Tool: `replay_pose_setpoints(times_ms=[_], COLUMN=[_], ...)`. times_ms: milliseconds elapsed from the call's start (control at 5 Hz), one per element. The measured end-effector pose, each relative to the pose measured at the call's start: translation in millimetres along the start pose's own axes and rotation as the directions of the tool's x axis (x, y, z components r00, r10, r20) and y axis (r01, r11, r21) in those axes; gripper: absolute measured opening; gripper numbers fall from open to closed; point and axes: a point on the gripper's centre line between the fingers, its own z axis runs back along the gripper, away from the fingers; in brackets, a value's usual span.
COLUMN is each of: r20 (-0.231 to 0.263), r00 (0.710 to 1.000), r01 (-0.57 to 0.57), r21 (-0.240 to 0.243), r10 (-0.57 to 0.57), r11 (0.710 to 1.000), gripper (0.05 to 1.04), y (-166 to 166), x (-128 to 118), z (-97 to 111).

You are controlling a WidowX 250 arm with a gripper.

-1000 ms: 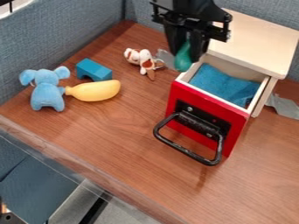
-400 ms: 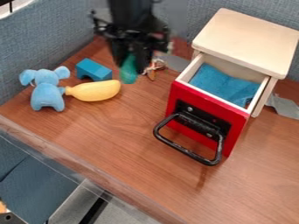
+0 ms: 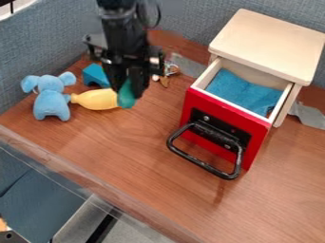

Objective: Removed the green thing from the drawer and placed it on the left side of the table.

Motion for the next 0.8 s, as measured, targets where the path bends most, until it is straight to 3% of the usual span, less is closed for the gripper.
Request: replay_pose_setpoints(times_ms=[400,600,800], r20=[-0.027,0.017,0.031], r00=[0.999,1.0,0.999], r01=[-0.034,-0.005,0.037], r21=[0.017,0.063,0.085], r10=[0.034,0.004,-0.039], r11=[0.999,0.998,0.996], gripper=[0.394,0.394,0.394], y=[8.4,15.5,19.8], x=[9.9,13.7,13.8], z=[-34.9,-42.0,-55.3])
